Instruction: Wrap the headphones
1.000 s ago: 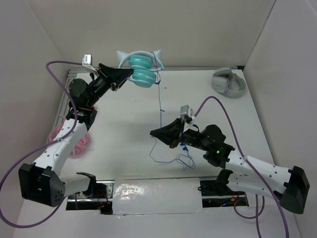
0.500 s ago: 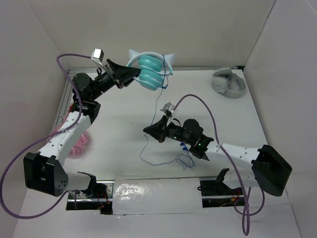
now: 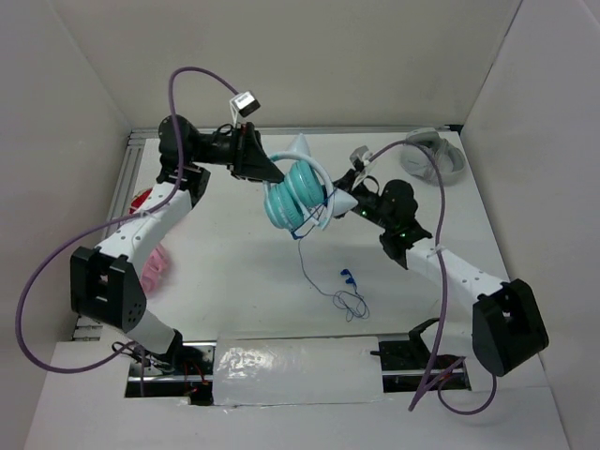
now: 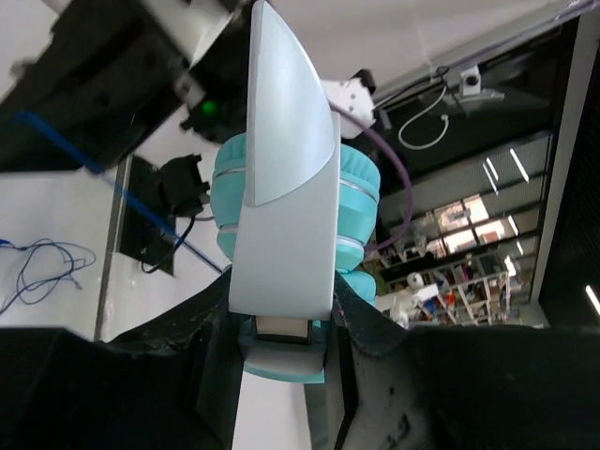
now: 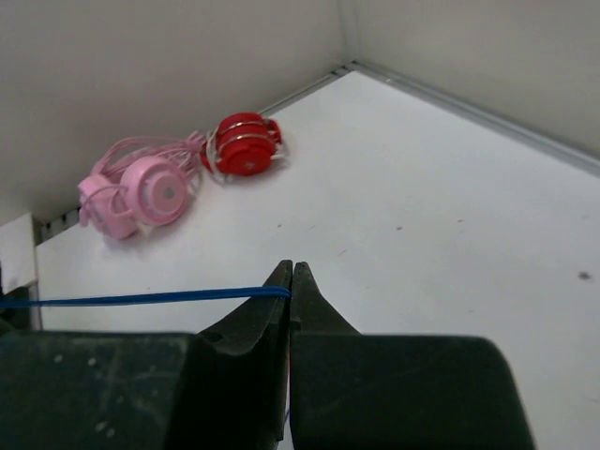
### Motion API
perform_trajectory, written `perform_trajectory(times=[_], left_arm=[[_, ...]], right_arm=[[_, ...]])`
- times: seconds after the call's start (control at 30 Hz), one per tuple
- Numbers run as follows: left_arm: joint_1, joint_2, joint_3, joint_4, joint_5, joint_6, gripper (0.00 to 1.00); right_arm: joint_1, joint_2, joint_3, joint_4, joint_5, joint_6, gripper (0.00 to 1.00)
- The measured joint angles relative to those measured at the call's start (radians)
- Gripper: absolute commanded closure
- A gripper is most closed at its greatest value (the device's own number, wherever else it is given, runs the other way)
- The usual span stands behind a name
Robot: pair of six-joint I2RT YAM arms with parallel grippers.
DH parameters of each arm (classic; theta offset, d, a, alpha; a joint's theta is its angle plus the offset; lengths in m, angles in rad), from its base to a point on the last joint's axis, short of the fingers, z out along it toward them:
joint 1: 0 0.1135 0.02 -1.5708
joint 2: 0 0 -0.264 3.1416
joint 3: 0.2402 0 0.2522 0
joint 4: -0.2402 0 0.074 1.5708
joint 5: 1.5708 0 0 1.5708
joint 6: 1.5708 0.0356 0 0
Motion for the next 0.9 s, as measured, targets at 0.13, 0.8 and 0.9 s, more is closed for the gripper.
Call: perform_trajectory(times=[0.13,0.8,0.9], left_arm=[[-0.018,0.045,0.068,-0.221,0.053,0.216,1.0],[-0.06,0.04,0.221,-1.029,-0.049,1.091,1.0],[-0.099,0.043,0.266,-1.1,-0.112,1.141,1.0]], right_arm=[[-0.121,-0.004,0.092,-0.089,-0.049,-0.029,1.0],[-0.157,-0.219,0.195,-0.348,0.141,-0.073,1.0],[-0.101,-0.23,0.187,-0.32,0.275,-0.083,1.0]])
